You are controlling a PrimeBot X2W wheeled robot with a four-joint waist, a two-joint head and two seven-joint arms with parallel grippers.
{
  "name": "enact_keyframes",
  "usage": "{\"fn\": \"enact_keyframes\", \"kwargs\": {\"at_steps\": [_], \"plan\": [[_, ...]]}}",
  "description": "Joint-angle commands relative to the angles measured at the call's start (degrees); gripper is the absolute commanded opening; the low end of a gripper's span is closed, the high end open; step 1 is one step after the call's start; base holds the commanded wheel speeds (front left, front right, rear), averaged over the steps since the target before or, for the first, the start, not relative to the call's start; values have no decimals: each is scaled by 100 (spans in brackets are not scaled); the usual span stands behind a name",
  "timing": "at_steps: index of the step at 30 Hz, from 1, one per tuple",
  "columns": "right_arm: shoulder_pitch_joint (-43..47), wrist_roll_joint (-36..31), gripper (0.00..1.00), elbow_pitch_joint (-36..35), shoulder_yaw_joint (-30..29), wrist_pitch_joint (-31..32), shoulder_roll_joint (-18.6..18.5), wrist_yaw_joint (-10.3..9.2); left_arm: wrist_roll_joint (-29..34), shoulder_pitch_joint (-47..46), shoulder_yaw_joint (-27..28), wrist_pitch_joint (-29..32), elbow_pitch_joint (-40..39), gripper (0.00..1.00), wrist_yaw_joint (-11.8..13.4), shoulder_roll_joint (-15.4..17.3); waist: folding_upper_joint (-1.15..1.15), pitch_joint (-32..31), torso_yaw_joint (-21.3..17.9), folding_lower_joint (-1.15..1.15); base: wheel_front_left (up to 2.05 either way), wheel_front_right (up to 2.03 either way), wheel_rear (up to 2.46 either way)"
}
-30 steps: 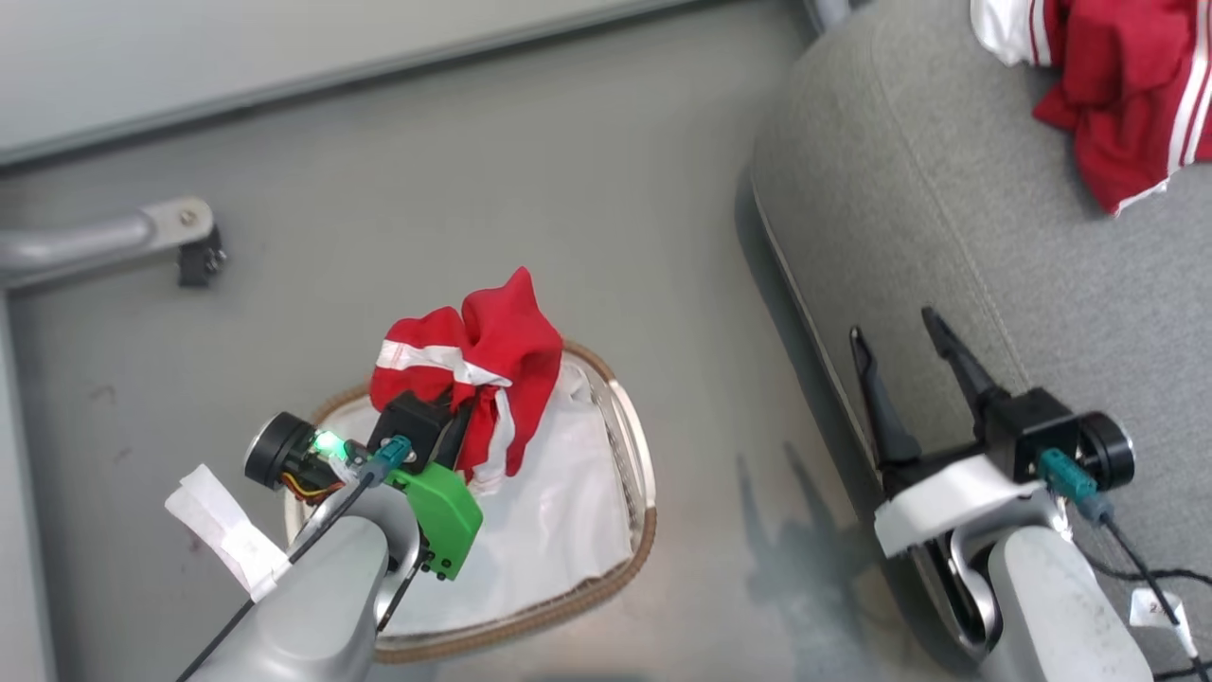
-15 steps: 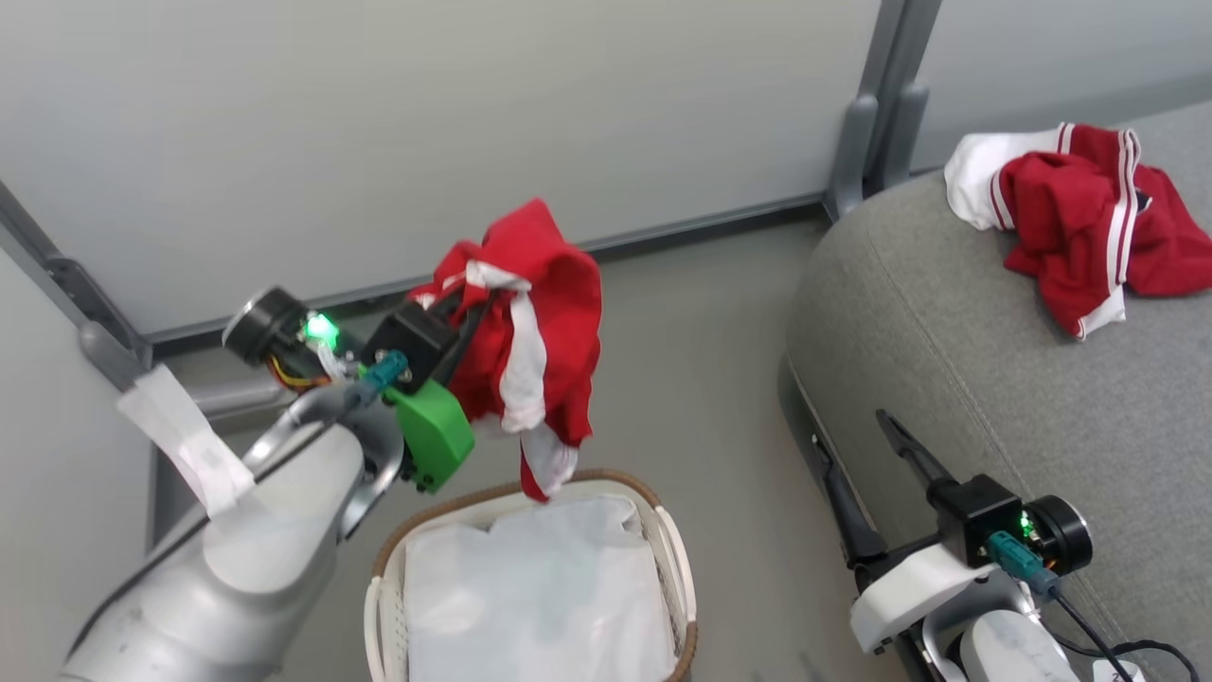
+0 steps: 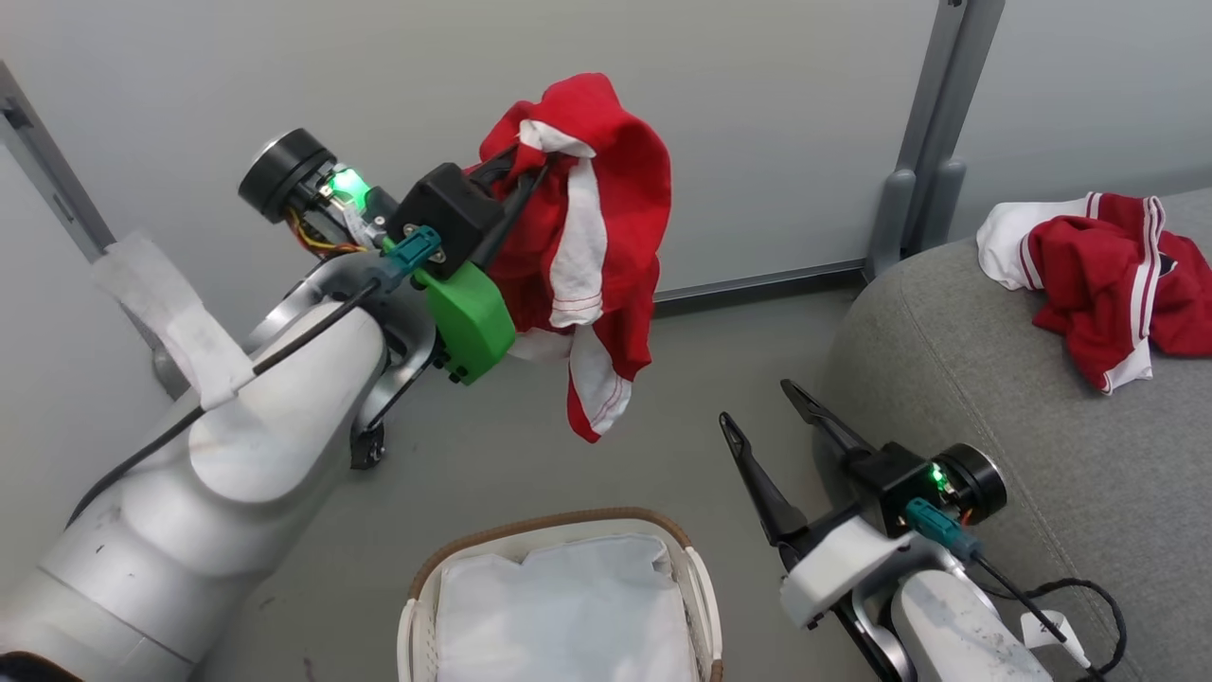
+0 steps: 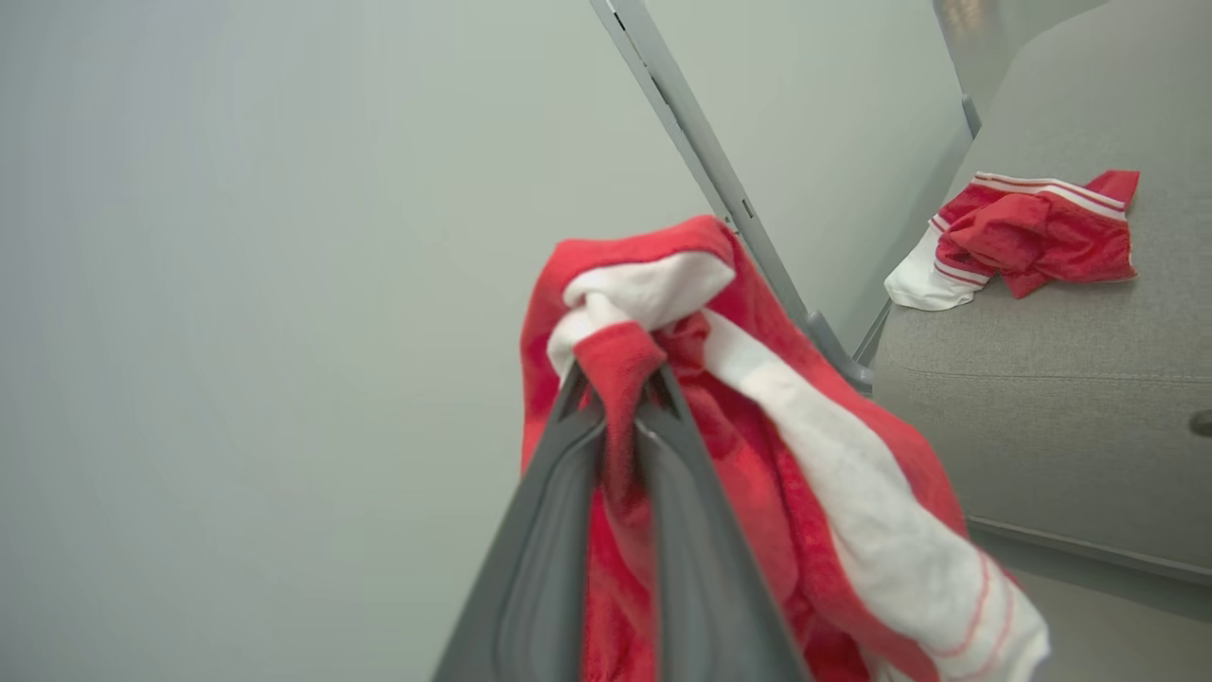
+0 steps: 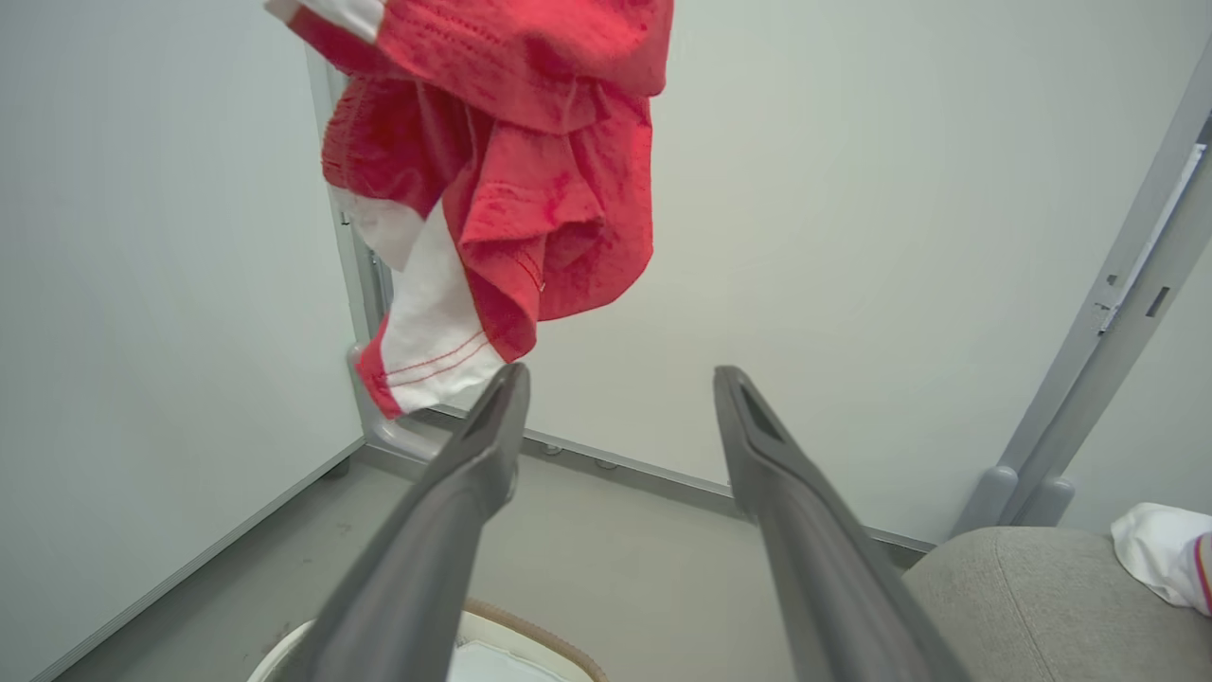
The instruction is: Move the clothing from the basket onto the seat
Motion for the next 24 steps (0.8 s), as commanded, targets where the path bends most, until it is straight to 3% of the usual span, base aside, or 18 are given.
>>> {"fn": "enact_keyframes", "kwargs": {"at_steps": [1,20,21,22,24], "plan": [[-133,43,100,71,88,-29,-20,-6,-59,-152,-61,0,-45,0,12,-60,0,-26,47,1,0,0,0],[-1386,576,100,1059,555,-30,-19,-7,-460,-289,-710,42,-674,0,12,-463,0,-62,476,1,0,0,0],[-1445,630,56,1062,568,-30,-19,-6,-462,-251,-723,45,-697,0,15,-445,0,-59,489,1,0,0,0],[-1485,656,46,1070,576,-30,-21,-7,-466,-225,-734,44,-708,0,23,-428,0,-56,496,1,0,0,0],[-1620,612,9,1115,585,-29,-20,-6,-537,-110,-751,53,-735,0,56,-402,0,-45,509,1,0,0,0]]}}
